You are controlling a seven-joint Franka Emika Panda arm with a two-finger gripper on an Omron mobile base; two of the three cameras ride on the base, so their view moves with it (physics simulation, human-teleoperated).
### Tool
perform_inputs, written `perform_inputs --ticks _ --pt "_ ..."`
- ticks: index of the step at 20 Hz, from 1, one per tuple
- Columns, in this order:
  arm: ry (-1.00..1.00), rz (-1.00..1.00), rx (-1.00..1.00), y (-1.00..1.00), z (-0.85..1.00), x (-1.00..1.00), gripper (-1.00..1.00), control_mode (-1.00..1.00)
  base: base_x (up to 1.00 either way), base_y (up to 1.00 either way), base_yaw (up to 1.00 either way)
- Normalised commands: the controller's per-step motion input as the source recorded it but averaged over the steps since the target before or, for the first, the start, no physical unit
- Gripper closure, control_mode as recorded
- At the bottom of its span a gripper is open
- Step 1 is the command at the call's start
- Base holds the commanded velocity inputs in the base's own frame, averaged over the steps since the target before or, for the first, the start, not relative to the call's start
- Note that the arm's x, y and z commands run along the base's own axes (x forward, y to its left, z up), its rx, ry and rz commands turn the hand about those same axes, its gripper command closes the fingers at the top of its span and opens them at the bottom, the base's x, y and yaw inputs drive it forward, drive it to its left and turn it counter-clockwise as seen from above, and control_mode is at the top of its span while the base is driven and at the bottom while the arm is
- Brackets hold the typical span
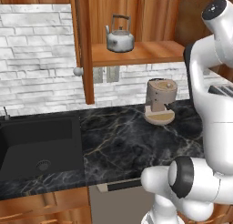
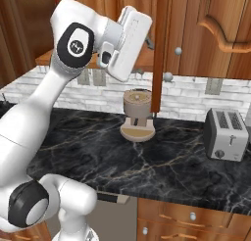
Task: Open the cabinet, pick the kettle from the cabinet, and place it in the sink.
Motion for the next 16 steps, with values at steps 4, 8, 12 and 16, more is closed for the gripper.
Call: perform_inputs --ticks 4,8,12,16 --pt "0.04 0.0 0.0 -0.22 0.03 -0.01 -1.0 -1.0 0.0 0.0 0.0" --pt "0.01 0.0 0.0 0.03 0.04 -0.01 -1.0 -1.0 0.0 0.0 0.0" --pt "0.0 0.0 0.0 0.25 0.06 -0.06 -1.0 -1.0 0.0 0.0 0.0" --pt "0.0 0.01 -0.04 0.43 0.06 -0.15 -1.0 -1.0 0.0 0.0 0.0"
